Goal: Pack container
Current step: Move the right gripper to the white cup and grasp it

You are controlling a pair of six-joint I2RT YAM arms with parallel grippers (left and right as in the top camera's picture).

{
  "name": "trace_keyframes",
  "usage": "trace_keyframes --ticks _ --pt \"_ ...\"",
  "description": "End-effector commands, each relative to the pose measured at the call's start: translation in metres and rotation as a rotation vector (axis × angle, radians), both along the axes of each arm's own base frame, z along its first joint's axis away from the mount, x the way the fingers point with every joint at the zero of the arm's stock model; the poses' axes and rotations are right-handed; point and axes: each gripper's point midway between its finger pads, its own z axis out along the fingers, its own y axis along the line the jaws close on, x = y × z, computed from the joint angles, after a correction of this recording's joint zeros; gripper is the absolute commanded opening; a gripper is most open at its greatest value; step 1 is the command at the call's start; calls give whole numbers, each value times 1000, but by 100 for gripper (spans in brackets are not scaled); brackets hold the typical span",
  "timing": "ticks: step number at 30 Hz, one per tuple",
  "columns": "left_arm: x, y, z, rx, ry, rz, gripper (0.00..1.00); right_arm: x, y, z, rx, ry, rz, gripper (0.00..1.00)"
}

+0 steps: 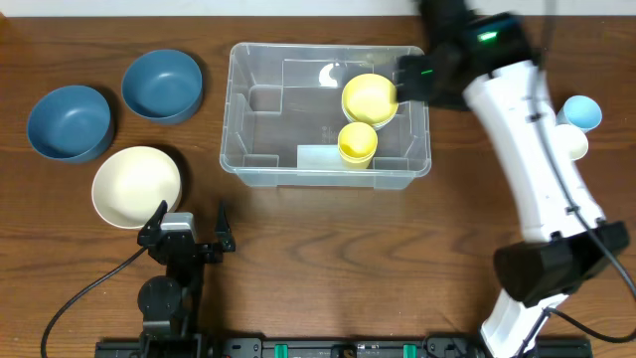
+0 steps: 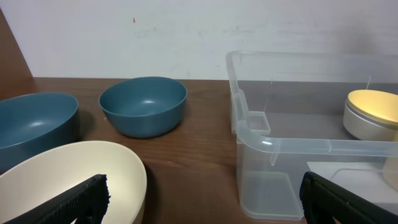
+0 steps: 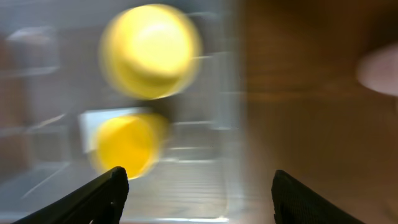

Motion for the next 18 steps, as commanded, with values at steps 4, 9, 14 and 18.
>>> trace_keyframes --ticks 4,9,14,18 --pt "-1 1 -16 13 50 1 98 -8 -130 -2 -30 61 -321 74" --pt "-1 1 -16 13 50 1 98 -28 -209 -3 -17 85 -507 73" --pt "-1 1 -16 13 50 1 98 -49 -266 -16 -7 108 -659 72" --pt "-1 1 -16 13 50 1 98 -60 -285 -45 8 153 -709 71"
